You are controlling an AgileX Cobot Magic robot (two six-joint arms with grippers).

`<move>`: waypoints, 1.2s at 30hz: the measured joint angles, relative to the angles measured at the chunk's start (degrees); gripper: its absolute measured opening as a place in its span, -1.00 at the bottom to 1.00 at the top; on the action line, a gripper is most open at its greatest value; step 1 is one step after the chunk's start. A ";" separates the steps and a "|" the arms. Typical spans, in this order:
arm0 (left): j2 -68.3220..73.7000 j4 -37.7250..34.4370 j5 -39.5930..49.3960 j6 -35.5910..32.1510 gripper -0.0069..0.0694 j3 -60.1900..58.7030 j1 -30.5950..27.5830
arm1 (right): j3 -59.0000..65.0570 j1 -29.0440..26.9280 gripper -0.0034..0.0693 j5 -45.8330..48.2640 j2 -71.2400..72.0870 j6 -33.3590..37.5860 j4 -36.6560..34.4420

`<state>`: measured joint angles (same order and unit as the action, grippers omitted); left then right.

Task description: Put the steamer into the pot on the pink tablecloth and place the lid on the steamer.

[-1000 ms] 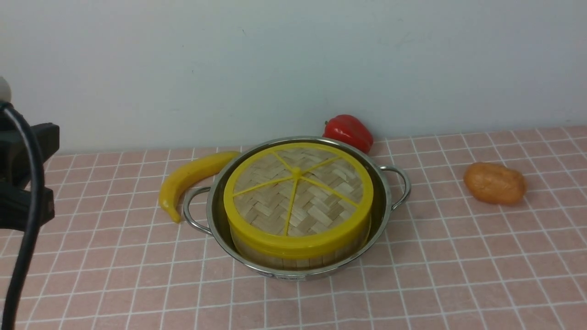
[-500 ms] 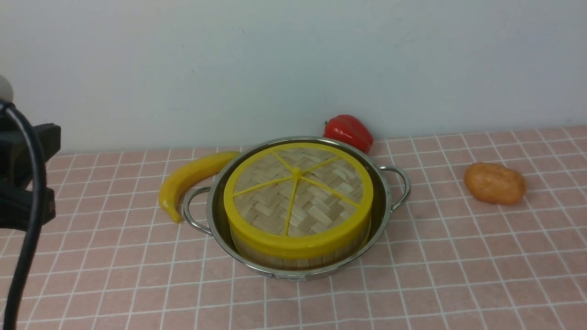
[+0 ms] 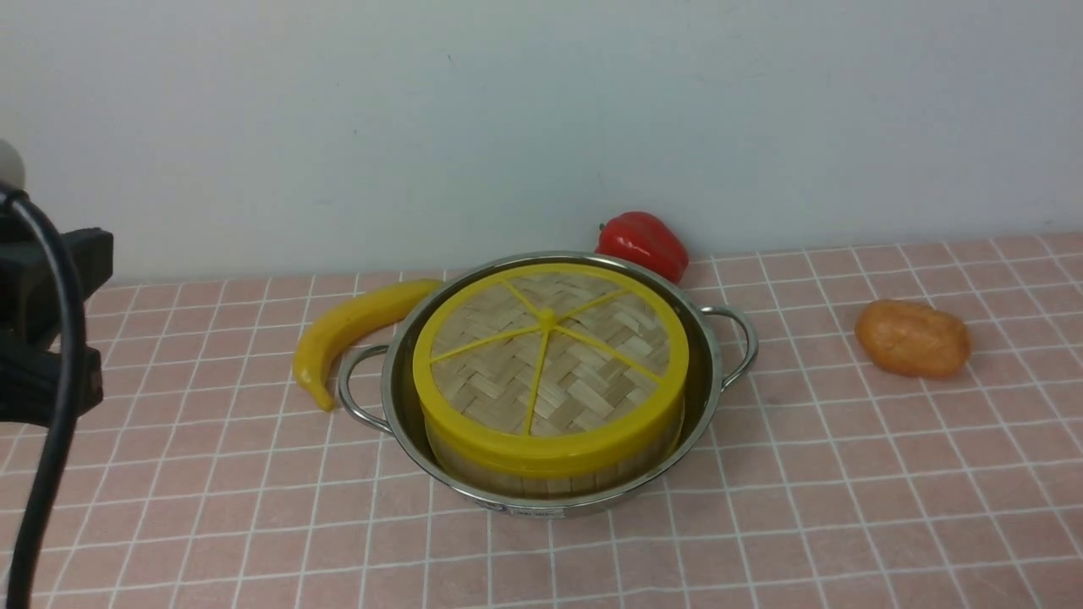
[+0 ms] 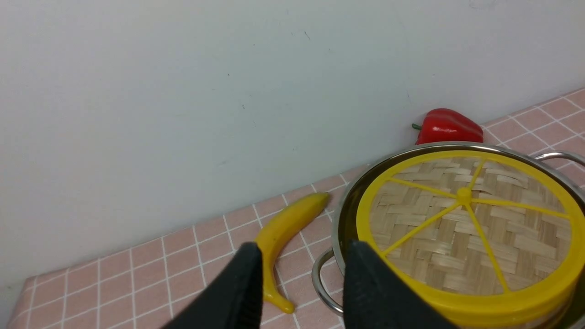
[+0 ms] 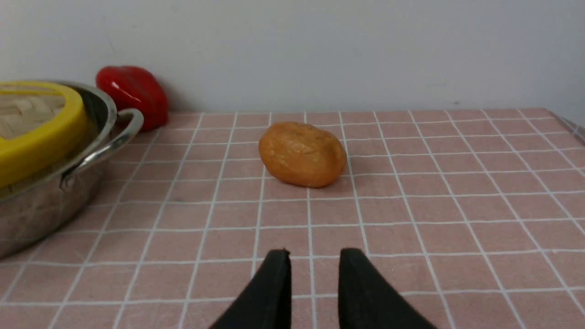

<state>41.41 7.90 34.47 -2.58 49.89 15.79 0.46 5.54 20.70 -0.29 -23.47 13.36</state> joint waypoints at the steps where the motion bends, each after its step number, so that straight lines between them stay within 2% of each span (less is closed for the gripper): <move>1: 0.00 0.00 0.00 0.00 -0.18 0.00 0.00 | 0.05 0.00 -0.41 -0.14 0.00 -0.40 -0.73; 22: -0.89 0.49 0.00 0.00 -0.18 0.00 -0.27 | 0.05 0.00 -0.26 -0.63 0.00 -1.58 -2.78; 28: -12.66 1.54 1.21 0.34 -0.18 -0.38 -4.29 | 0.05 0.00 -0.25 -0.63 0.00 -1.58 -2.78; 31: -23.34 1.54 1.76 2.58 -0.18 -1.30 -7.62 | 0.05 0.00 -0.25 -0.63 0.00 -1.58 -2.78; 36: -33.69 0.38 -1.46 4.91 -0.18 -12.88 -12.64 | 0.05 0.00 -0.25 -0.63 0.00 -1.58 -2.78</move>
<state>7.72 8.29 33.01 2.34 37.02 3.15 0.51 5.54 20.07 -0.29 -25.05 10.58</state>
